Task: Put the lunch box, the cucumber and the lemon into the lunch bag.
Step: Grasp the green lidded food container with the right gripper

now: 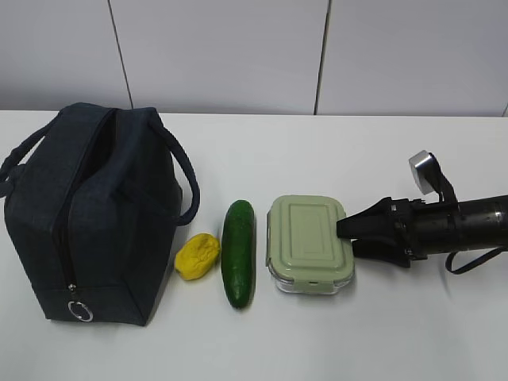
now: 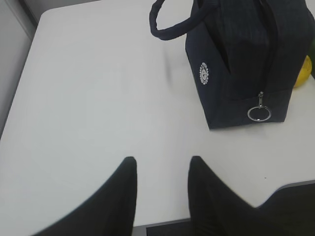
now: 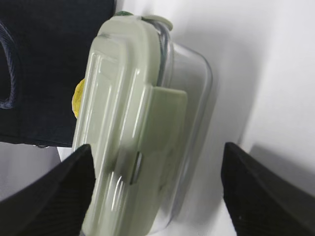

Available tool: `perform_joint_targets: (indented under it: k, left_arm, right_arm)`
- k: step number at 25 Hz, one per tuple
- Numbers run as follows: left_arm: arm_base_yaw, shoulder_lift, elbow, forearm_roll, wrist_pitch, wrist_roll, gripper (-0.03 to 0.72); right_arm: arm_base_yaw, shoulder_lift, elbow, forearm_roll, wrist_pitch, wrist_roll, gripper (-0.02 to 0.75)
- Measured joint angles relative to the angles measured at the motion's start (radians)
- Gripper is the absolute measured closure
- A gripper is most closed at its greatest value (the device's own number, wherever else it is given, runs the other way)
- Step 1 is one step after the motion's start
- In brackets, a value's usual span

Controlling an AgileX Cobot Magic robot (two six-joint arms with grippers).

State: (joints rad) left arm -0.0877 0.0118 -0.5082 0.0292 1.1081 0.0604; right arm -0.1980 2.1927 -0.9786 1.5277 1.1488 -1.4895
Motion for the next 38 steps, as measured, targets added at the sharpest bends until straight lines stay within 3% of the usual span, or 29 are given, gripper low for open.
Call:
perform_joint_targets:
  k: [11, 23, 29, 34, 38]
  left_arm:
    - [0.0, 0.0, 0.0, 0.0, 0.0, 0.0, 0.45]
    - [0.0, 0.0, 0.0, 0.0, 0.0, 0.0, 0.45]
    - [0.0, 0.0, 0.0, 0.0, 0.0, 0.0, 0.45]
    - [0.0, 0.0, 0.0, 0.0, 0.0, 0.0, 0.45]
    - [0.0, 0.0, 0.0, 0.0, 0.0, 0.0, 0.45]
  right_arm:
    - [0.104, 0.024, -0.068, 0.004, 0.0, 0.0, 0.136]
    - [0.115, 0.067, -0.077, 0.026, 0.029, 0.006, 0.146]
    - [0.115, 0.067, -0.077, 0.022, 0.029, 0.006, 0.227]
    - [0.115, 0.069, -0.077, 0.013, 0.048, 0.016, 0.339]
    - [0.115, 0.071, -0.077, -0.019, 0.059, 0.016, 0.363]
